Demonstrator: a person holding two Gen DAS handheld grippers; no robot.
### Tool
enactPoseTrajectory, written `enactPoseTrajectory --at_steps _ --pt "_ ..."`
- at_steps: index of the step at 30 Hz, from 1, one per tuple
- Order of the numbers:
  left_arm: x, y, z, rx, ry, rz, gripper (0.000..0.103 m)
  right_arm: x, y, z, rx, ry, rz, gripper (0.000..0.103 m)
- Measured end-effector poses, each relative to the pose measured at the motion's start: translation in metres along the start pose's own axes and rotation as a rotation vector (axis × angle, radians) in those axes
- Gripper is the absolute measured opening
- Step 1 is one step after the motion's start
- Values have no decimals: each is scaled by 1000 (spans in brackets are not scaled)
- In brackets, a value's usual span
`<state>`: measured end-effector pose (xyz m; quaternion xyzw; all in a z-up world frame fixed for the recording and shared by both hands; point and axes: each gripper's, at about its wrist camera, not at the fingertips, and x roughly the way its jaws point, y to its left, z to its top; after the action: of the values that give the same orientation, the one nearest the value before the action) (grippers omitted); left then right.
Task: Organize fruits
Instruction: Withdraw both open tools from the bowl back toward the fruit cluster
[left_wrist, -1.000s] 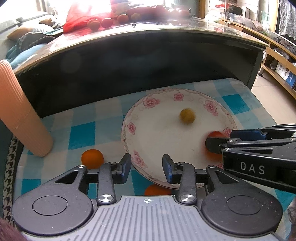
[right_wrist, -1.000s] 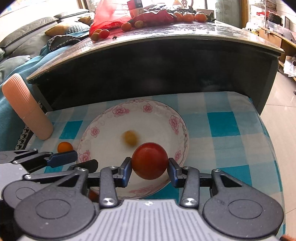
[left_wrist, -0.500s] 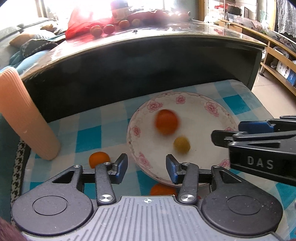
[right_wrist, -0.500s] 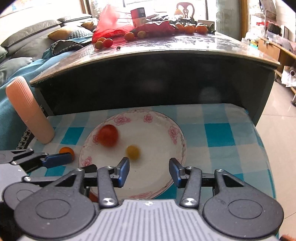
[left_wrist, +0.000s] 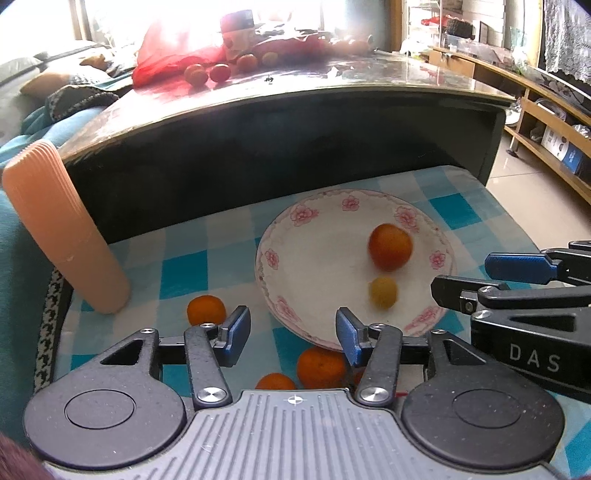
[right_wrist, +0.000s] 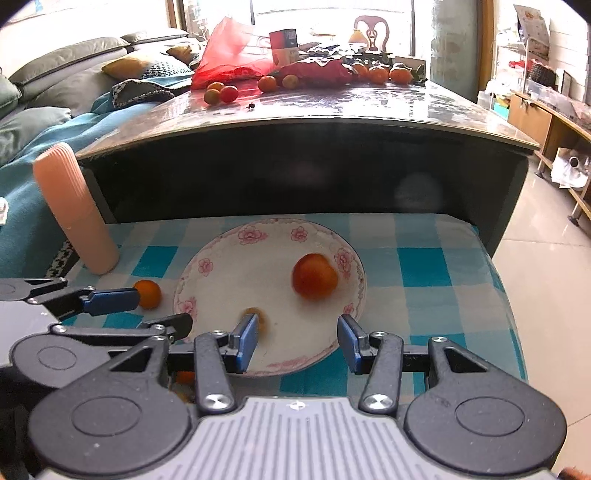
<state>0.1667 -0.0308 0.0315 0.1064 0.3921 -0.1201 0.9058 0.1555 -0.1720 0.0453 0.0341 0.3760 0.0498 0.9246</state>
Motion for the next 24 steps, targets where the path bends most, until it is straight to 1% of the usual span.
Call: enactPoseTrajectory --at_steps 9,17,24 --pt "-24 1 -18 29 8 -1 60 -25 11 -14 1 16 -16 61" --pt "-37 9 -47 27 57 2 59 -38 30 -36 -23 71 -8 61" --pt "-47 13 -74 48 105 8 59 -47 49 -59 -70 123 15 61"
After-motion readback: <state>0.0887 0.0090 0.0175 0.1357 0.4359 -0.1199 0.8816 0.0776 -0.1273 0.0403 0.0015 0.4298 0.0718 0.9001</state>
